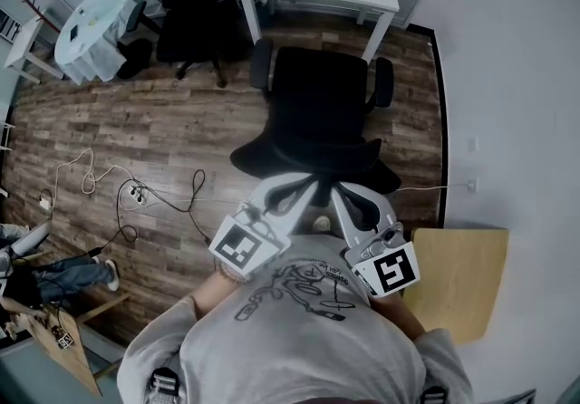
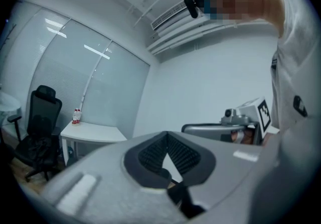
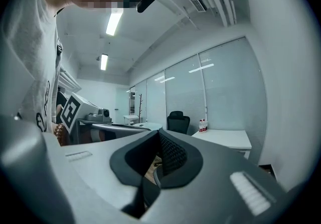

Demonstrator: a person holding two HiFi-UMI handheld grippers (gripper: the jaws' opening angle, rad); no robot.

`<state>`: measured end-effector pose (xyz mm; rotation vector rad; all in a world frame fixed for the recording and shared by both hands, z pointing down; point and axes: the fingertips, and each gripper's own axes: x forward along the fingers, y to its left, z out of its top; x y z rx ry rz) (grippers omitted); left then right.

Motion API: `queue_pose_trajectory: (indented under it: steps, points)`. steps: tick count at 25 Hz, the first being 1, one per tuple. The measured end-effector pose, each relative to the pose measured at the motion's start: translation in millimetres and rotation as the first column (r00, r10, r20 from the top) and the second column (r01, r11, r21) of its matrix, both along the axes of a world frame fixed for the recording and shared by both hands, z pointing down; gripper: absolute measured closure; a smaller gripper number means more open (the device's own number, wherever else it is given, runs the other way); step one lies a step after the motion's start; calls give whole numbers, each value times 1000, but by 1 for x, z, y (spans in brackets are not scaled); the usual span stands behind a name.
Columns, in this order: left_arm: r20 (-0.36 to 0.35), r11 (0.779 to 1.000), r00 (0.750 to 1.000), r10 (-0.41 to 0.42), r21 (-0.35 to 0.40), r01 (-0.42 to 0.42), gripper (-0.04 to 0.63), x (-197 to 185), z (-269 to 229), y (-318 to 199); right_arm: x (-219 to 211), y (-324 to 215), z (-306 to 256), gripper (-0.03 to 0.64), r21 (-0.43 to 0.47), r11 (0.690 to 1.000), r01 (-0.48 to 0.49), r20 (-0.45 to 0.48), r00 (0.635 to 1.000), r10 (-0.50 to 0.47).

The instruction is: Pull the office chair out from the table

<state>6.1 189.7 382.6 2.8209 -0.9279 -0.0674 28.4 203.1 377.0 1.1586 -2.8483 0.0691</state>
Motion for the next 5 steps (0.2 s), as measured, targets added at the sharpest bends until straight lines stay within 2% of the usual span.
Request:
queue_pose_trajectory:
  steps: [5]
  points:
    - [4, 1000, 1000, -5, 5, 4, 594, 2, -4, -4, 1, -3, -3, 611, 2, 1000, 0, -5, 1000, 1]
